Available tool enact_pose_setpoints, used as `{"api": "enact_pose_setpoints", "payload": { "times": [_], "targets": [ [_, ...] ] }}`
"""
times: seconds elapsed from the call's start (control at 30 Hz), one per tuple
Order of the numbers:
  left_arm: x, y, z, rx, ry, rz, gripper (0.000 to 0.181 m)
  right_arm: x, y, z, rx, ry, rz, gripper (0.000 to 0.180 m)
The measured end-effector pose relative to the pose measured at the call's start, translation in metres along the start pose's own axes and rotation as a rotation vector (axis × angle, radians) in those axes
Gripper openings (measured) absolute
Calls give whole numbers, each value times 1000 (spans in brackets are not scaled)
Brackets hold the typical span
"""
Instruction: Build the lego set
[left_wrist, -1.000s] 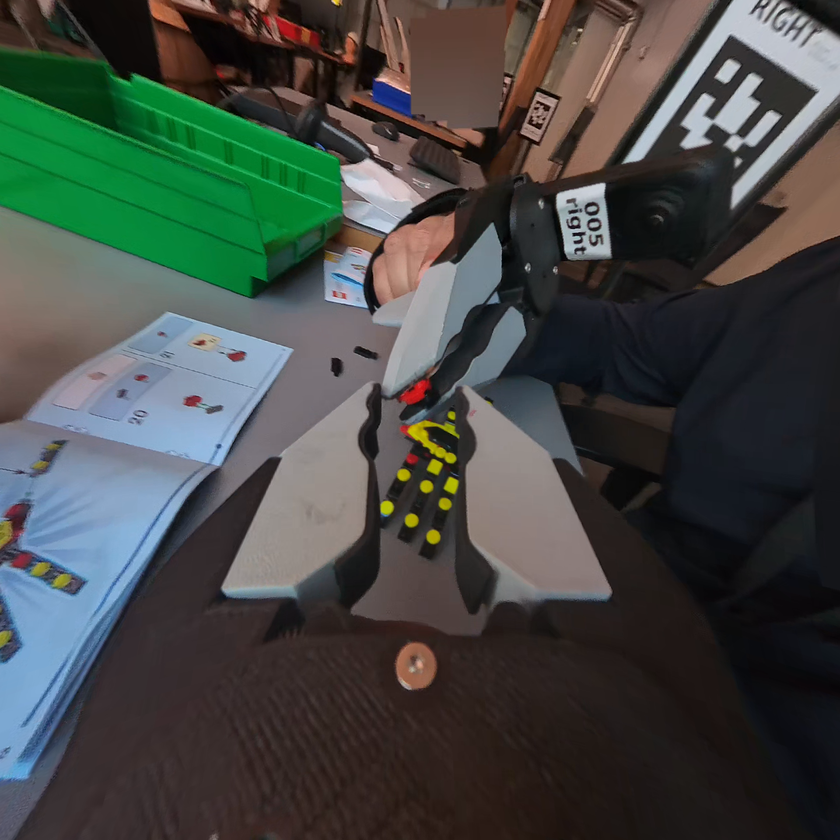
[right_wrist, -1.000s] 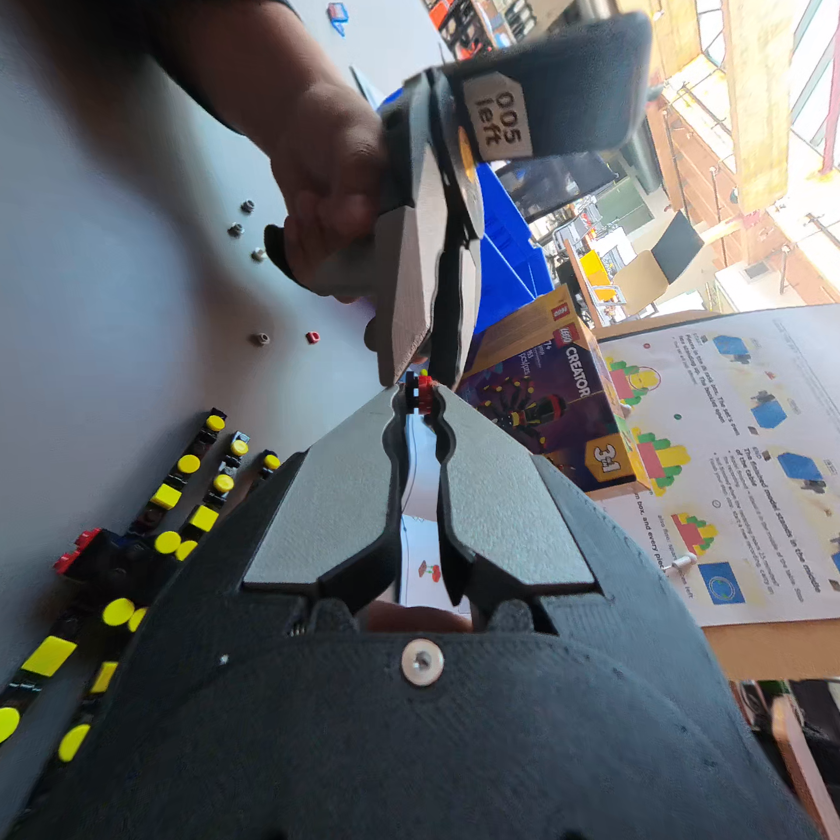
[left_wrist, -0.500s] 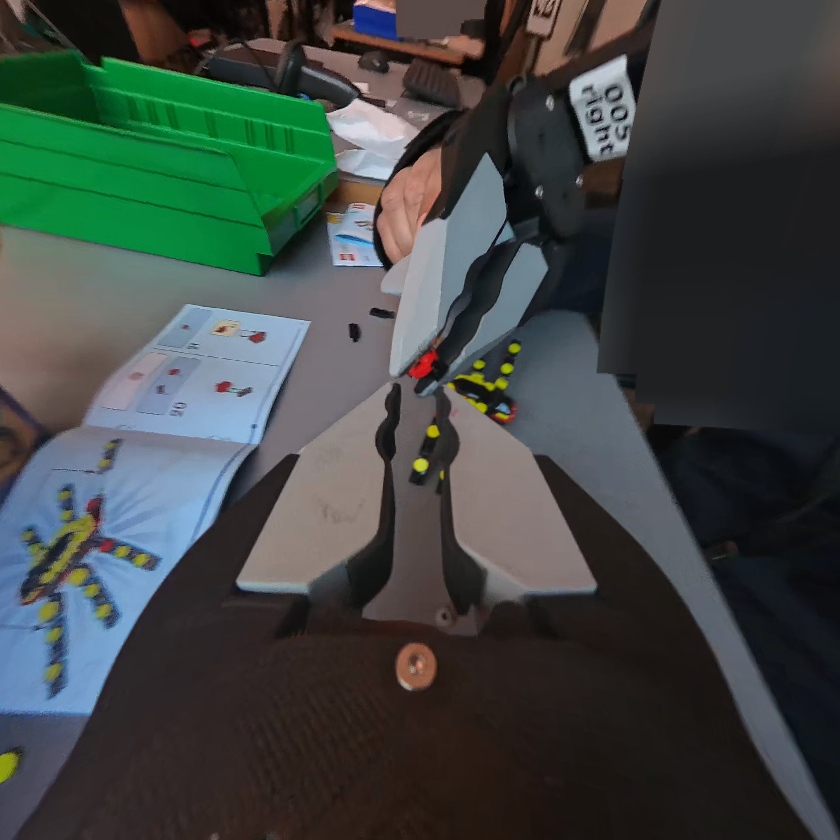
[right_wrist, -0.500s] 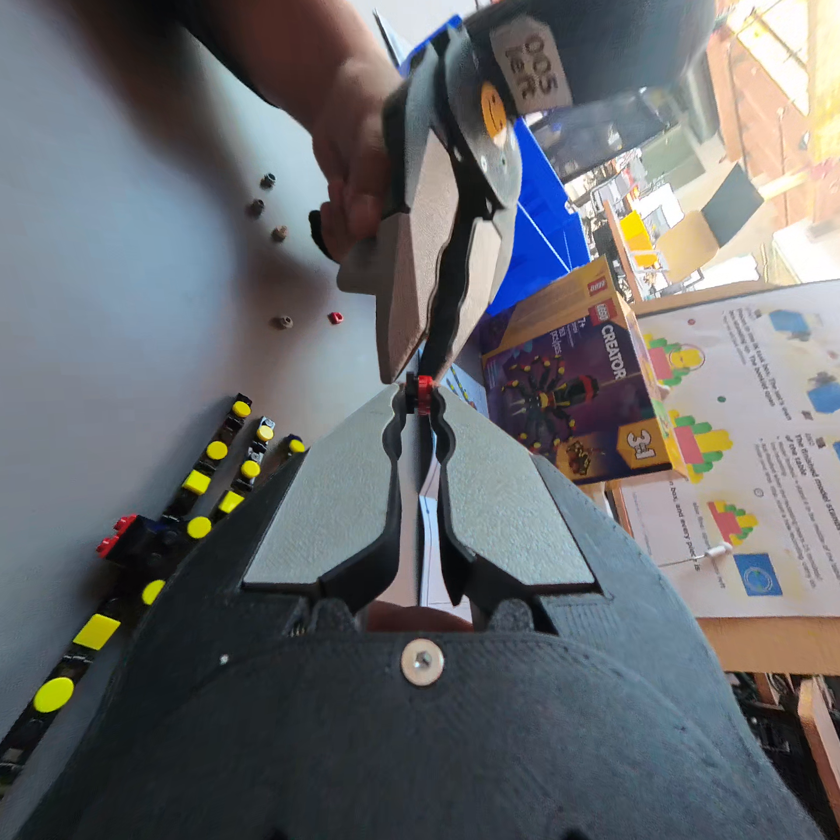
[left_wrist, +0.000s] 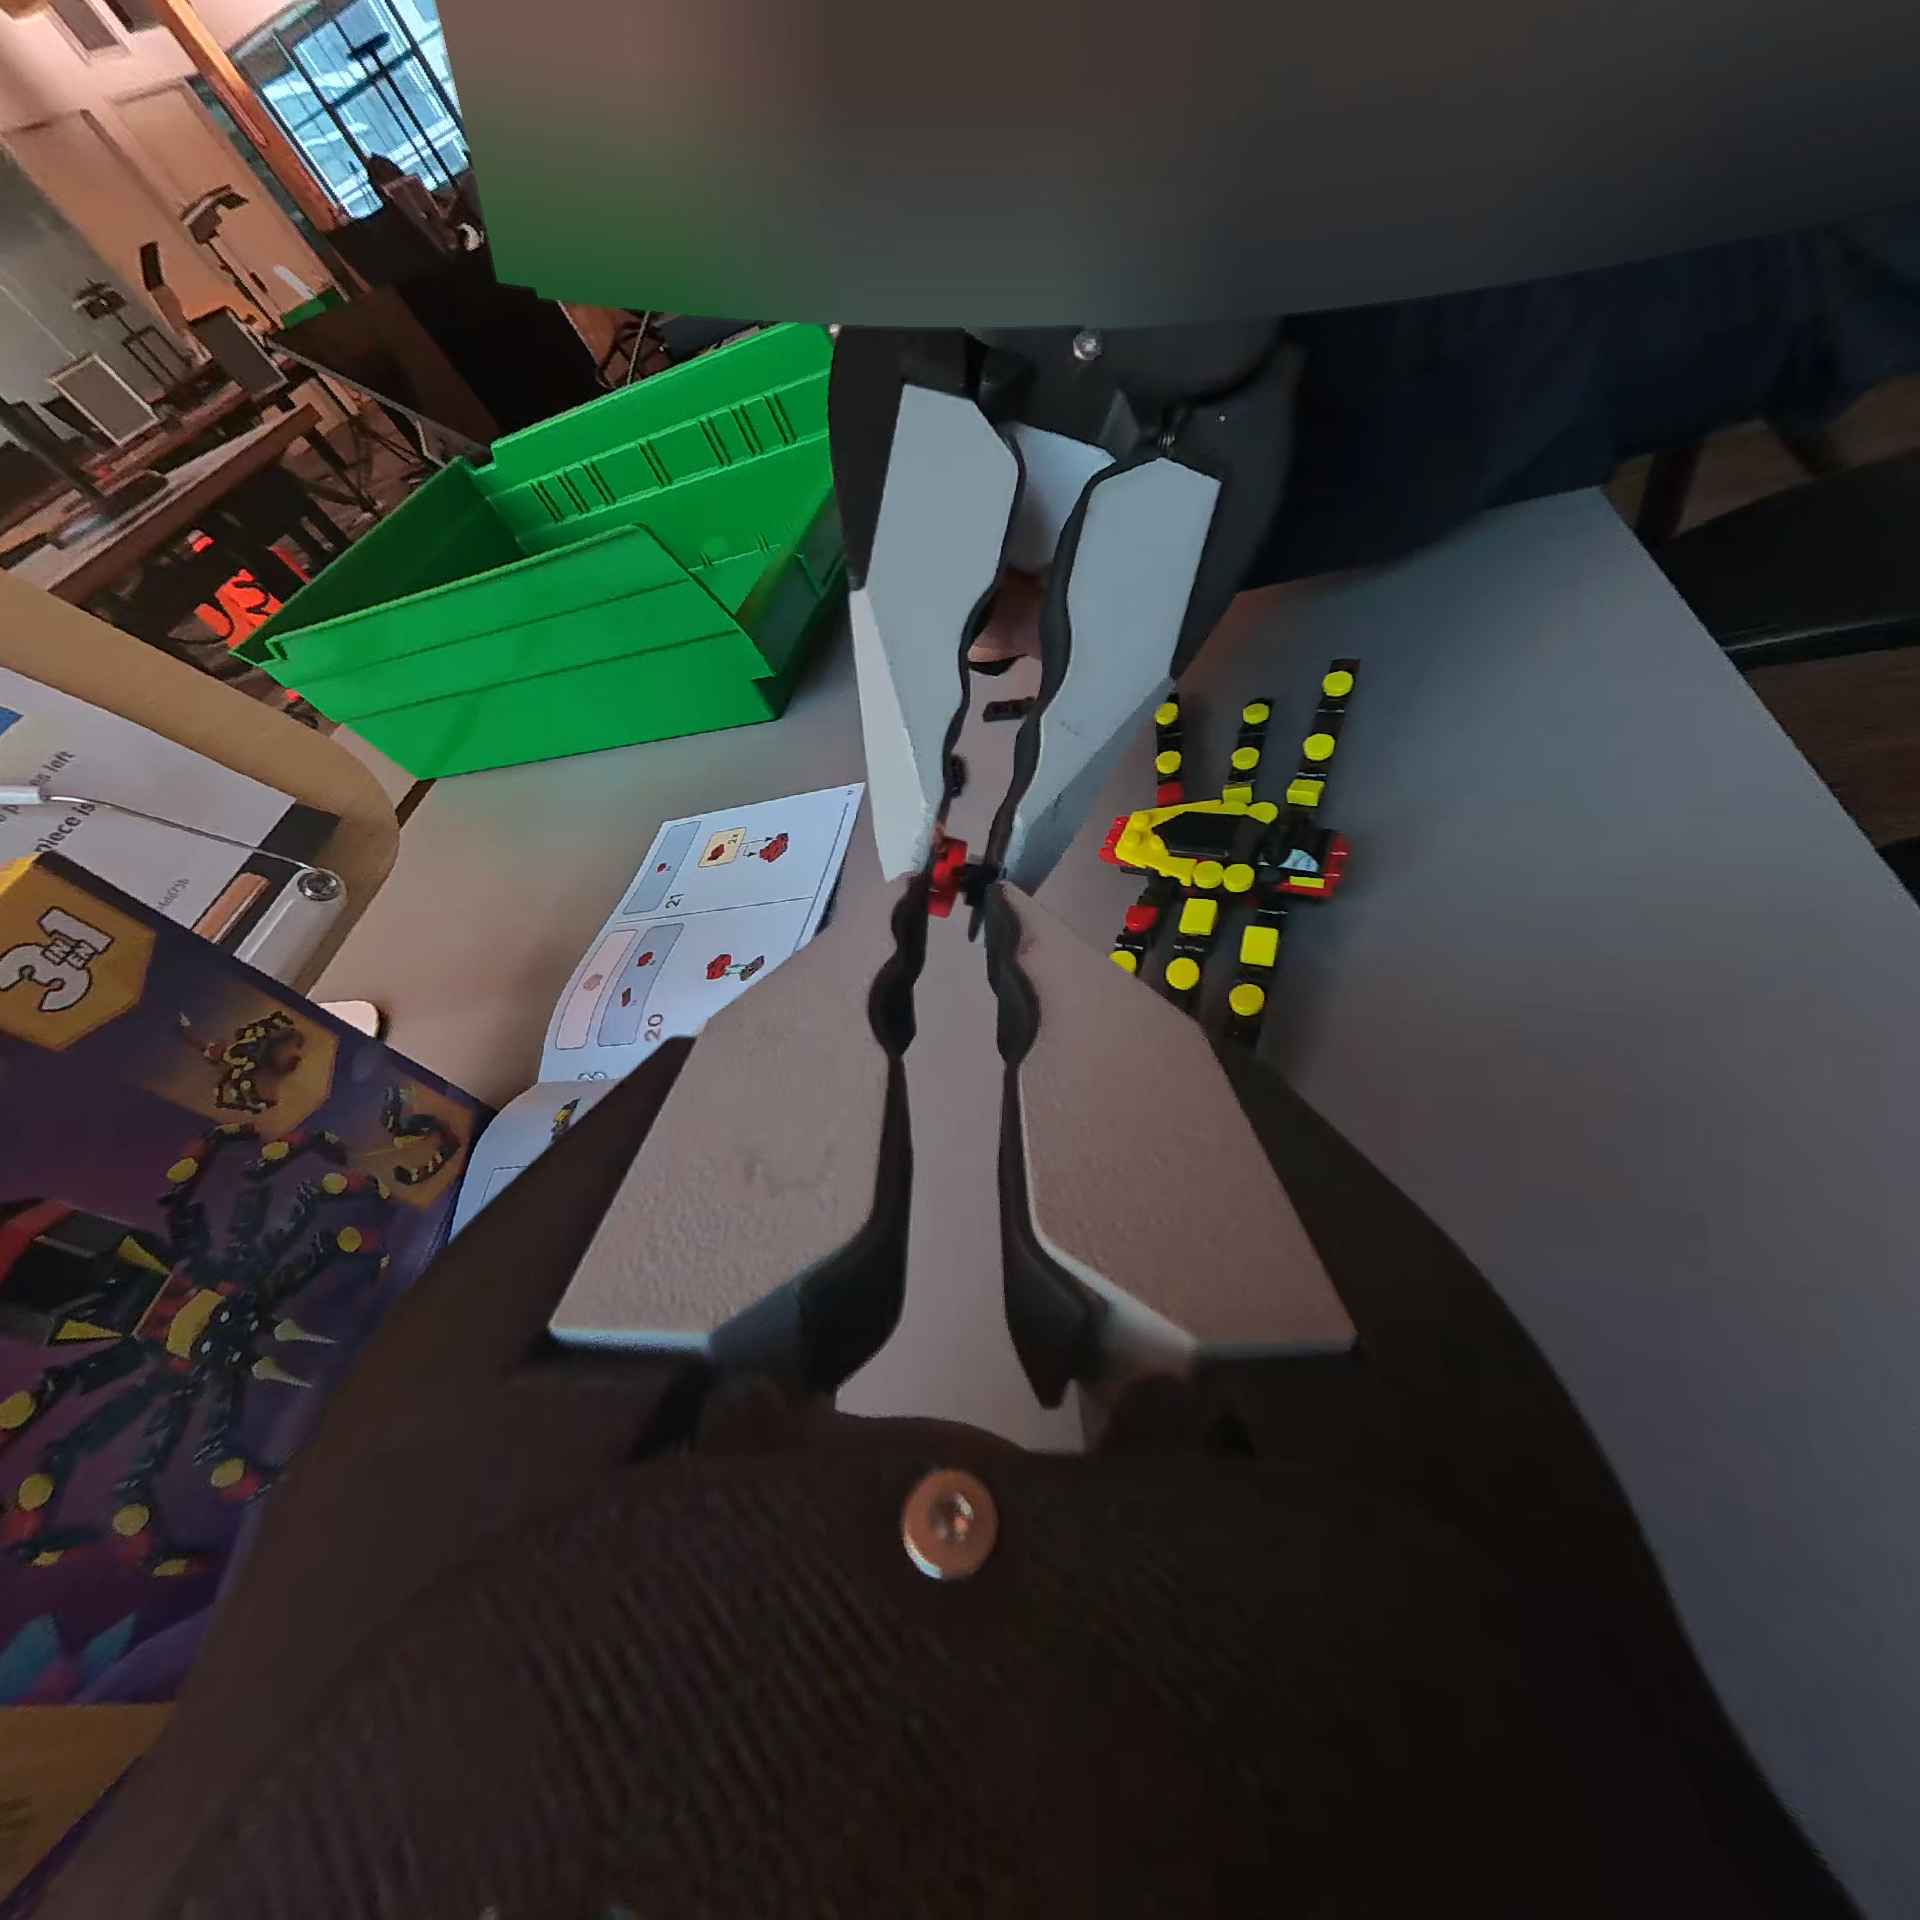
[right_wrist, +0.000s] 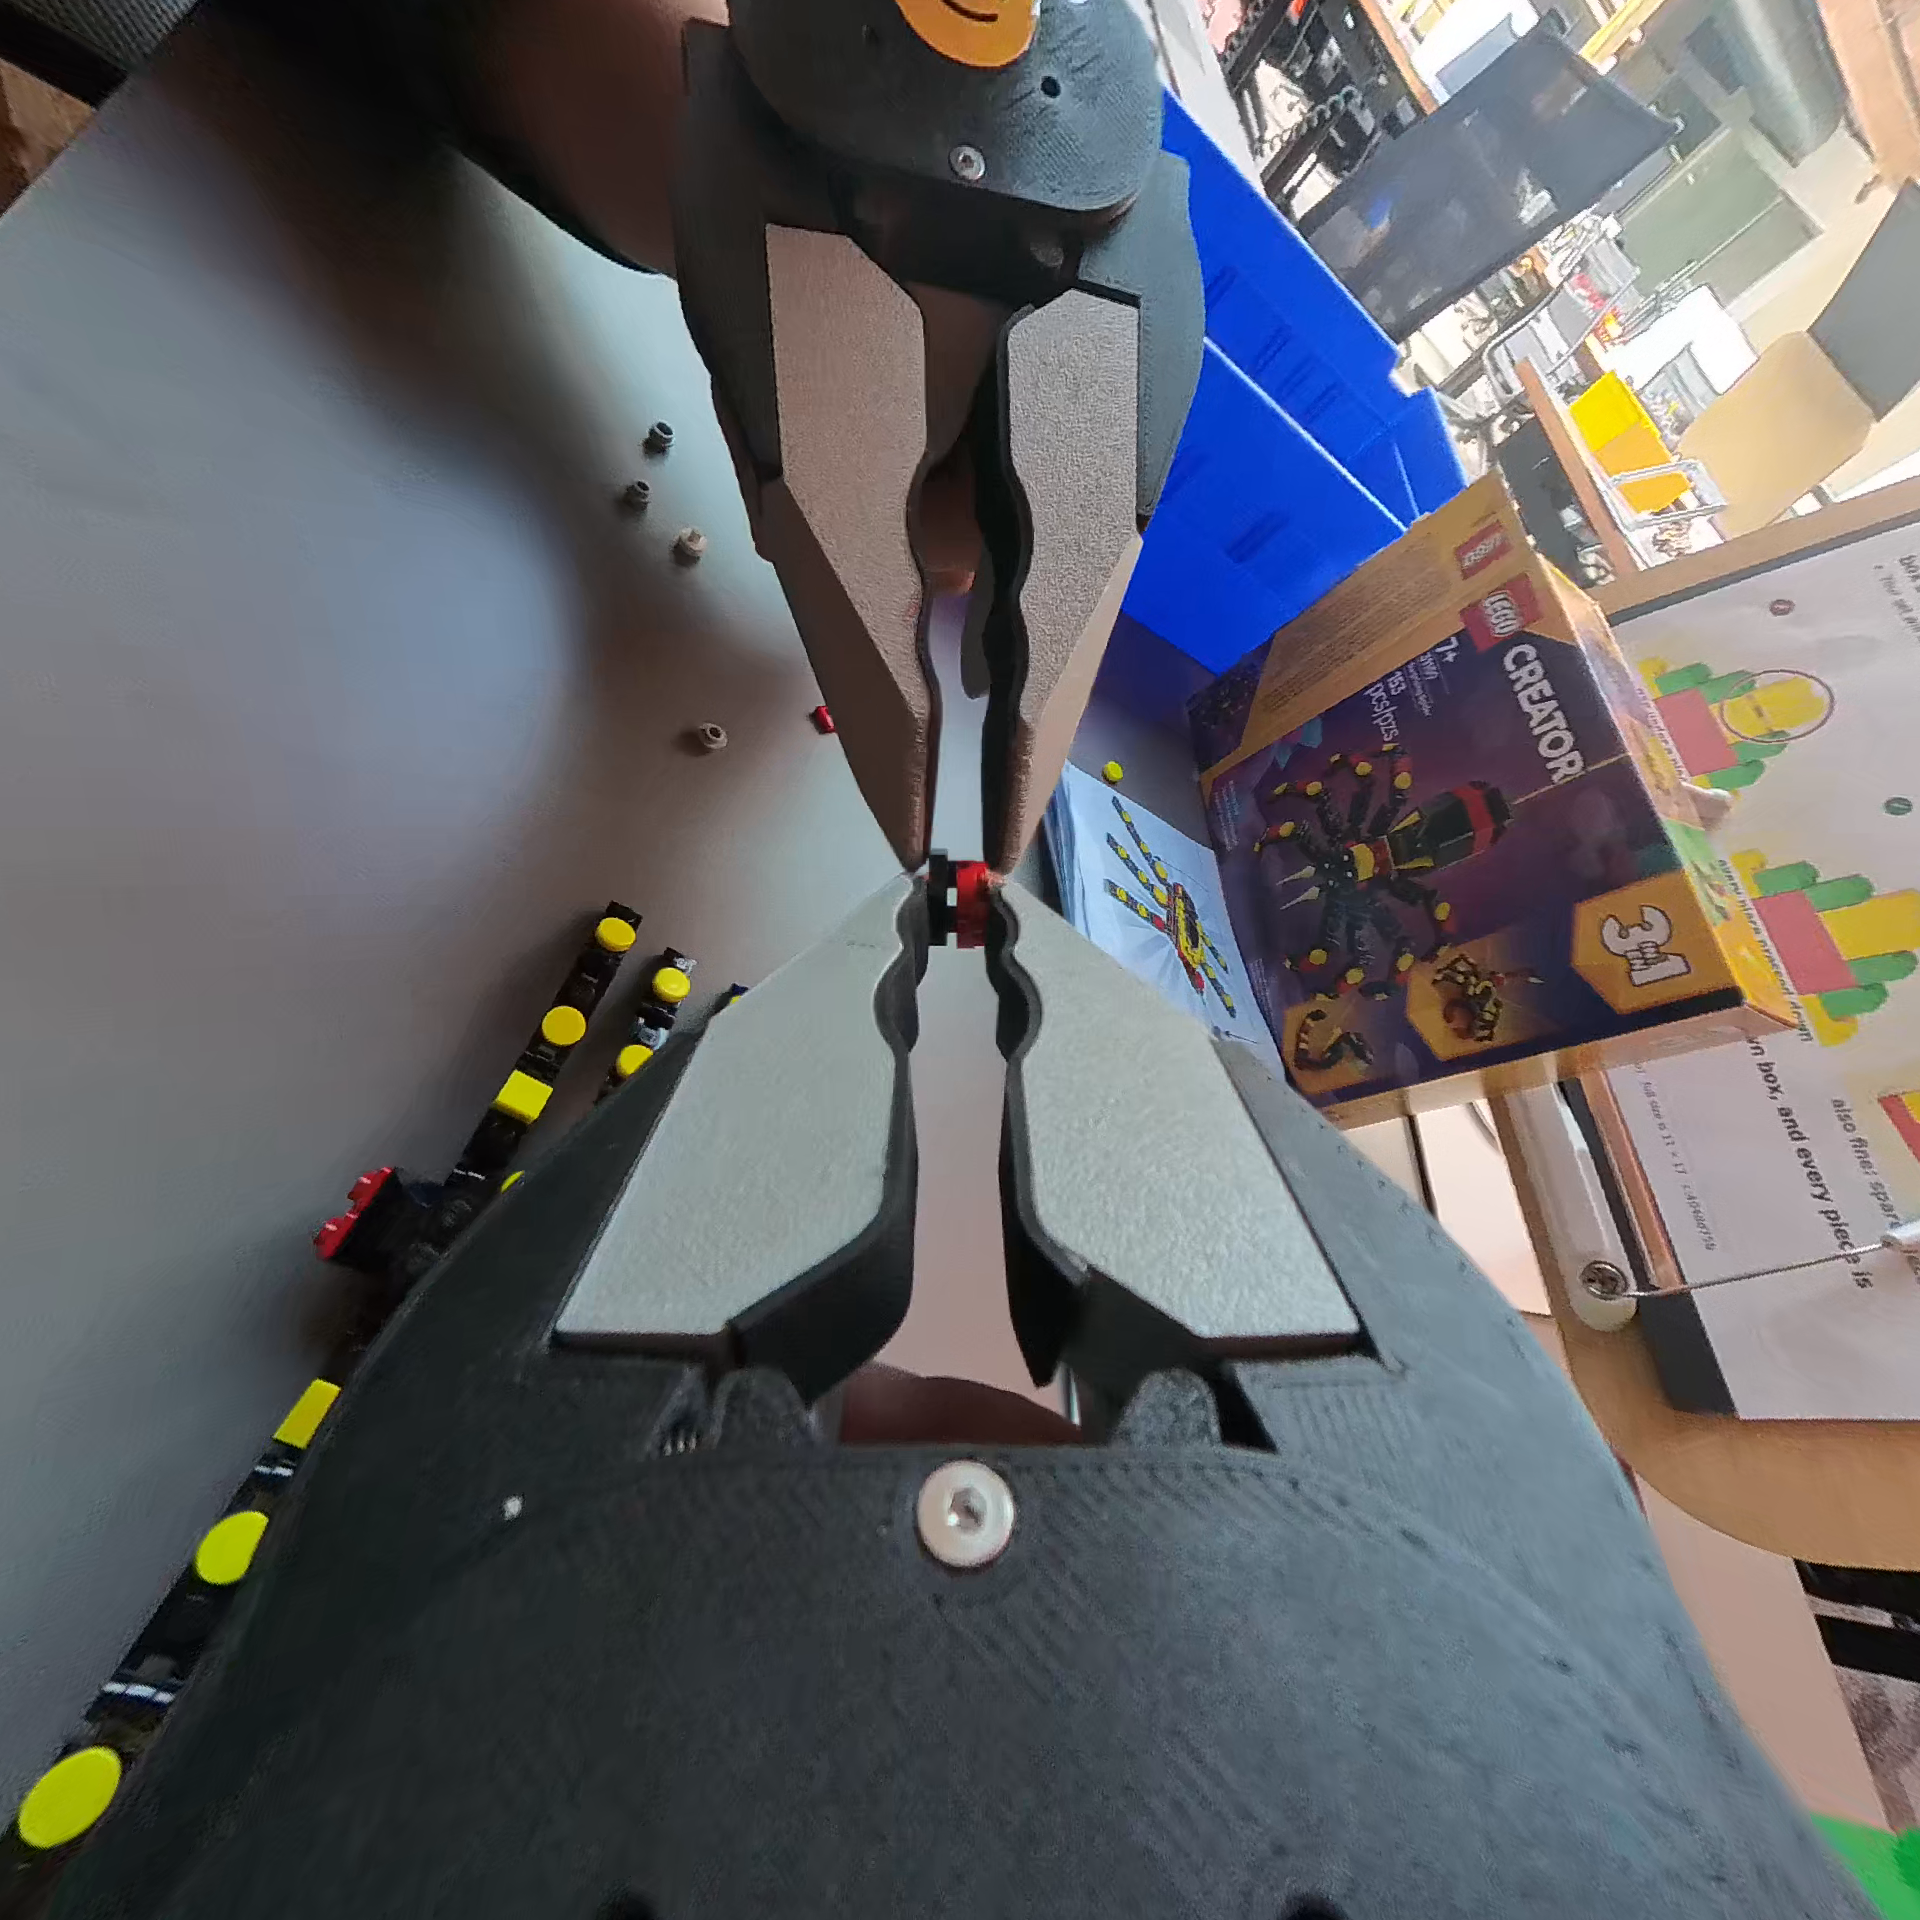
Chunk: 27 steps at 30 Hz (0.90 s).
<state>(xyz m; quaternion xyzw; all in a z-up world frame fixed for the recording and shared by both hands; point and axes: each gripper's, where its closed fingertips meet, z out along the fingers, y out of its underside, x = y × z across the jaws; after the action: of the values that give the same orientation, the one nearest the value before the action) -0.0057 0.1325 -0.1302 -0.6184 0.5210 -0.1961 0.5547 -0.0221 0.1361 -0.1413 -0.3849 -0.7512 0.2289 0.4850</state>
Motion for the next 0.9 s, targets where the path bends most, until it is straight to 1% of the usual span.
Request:
{"api": "enact_pose_setpoints", "payload": {
  "times": [0.3, 0.5, 0.6, 0.77, 0.9],
  "targets": [
    [5, 10, 4, -56, -9, 84, 7, -7, 9, 4, -50, -42, 25, 7],
    [9, 15, 7, -104, -55, 253, 6, -15, 14, 6, -52, -115, 117, 7],
    [8, 18, 10, -124, -82, 280, 5, -14, 18, 8, -66, -103, 110, 8],
    [-1, 9, 8, -52, -130, 248, 4, -3, 11, 4, -9, -65, 147, 8],
    [-3, 1, 4, -11, -148, 251, 4, 2, 5, 1, 7, -15, 86, 8]
  ]
}}
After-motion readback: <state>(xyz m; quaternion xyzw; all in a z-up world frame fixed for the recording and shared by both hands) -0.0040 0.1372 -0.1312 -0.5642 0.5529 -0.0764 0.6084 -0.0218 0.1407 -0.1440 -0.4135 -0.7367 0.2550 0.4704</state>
